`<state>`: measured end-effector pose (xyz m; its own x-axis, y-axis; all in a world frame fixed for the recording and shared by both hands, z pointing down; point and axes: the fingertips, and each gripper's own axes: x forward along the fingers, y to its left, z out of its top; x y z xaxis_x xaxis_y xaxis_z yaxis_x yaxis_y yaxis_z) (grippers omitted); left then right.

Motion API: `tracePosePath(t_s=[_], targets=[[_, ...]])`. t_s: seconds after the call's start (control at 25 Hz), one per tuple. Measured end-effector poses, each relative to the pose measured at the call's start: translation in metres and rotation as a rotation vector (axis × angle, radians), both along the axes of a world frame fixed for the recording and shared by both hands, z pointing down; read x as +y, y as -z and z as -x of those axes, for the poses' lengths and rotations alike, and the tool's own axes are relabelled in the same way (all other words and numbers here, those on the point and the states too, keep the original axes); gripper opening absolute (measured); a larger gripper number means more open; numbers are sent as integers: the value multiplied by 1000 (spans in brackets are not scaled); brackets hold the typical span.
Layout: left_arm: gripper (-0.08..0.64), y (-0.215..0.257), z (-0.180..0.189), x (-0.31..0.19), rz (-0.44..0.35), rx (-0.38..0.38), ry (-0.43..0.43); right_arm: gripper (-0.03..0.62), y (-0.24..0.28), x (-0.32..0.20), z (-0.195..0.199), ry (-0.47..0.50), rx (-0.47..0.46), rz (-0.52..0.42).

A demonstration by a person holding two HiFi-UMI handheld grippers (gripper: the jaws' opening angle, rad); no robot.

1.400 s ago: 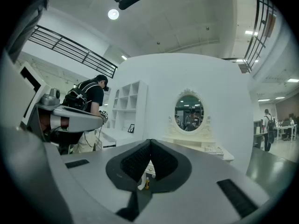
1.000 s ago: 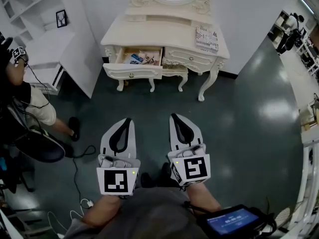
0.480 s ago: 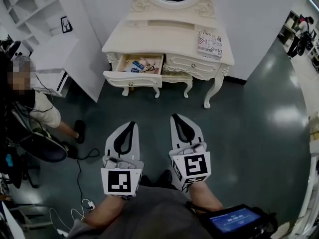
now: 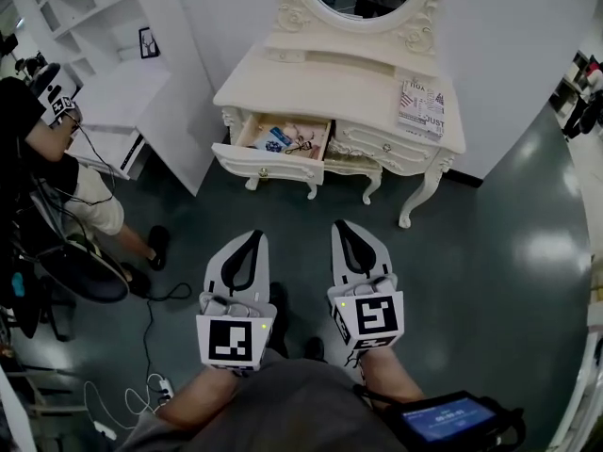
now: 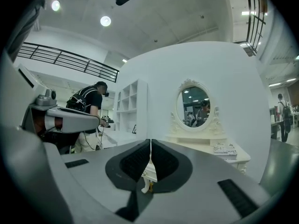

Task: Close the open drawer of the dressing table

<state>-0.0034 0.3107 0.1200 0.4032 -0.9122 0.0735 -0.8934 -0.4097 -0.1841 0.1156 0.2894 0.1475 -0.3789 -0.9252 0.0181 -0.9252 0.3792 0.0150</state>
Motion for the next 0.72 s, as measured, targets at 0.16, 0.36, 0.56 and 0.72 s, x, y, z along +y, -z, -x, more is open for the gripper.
tracePosePath(t_s=[0.16,0.36,0.56,0.72], targets=[[12,-6,4,-22,2,13,-5,15,-6,-21,2,-11,17,12],[12,-20,21,-70,31,34,-1,15,-13,-63,14,-19,36,29],[12,-29,43,-130,38,21,2,14,-21,-120,33,-27,41,49],[13,-35,59,-172,61,22,-12,14,-24,-162,48,-43,41,60]])
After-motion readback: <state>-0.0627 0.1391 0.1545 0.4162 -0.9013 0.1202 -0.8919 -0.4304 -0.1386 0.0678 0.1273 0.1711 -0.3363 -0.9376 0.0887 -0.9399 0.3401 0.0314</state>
